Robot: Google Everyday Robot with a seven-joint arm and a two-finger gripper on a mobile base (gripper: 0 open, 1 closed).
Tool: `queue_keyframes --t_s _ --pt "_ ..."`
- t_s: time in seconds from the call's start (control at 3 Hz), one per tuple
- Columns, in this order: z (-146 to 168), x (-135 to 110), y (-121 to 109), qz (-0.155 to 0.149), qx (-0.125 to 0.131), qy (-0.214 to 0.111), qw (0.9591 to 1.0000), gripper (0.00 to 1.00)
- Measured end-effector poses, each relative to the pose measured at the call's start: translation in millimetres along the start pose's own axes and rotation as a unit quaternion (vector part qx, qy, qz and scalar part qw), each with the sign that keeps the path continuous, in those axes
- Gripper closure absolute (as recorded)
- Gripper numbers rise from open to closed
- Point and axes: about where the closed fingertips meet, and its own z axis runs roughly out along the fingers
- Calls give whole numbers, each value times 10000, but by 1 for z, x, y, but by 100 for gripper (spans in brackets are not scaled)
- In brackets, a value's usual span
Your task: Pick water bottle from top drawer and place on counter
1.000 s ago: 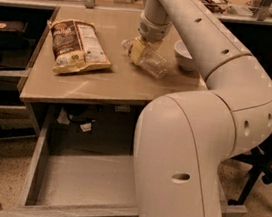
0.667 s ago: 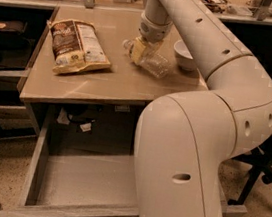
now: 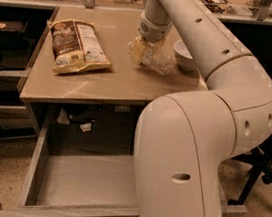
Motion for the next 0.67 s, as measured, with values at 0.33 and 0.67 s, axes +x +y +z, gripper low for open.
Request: queue_keyframes --t_s 0.33,0.67 --pt "0 0 0 0 0 0 10000 0" --pt "0 0 0 0 0 0 10000 0"
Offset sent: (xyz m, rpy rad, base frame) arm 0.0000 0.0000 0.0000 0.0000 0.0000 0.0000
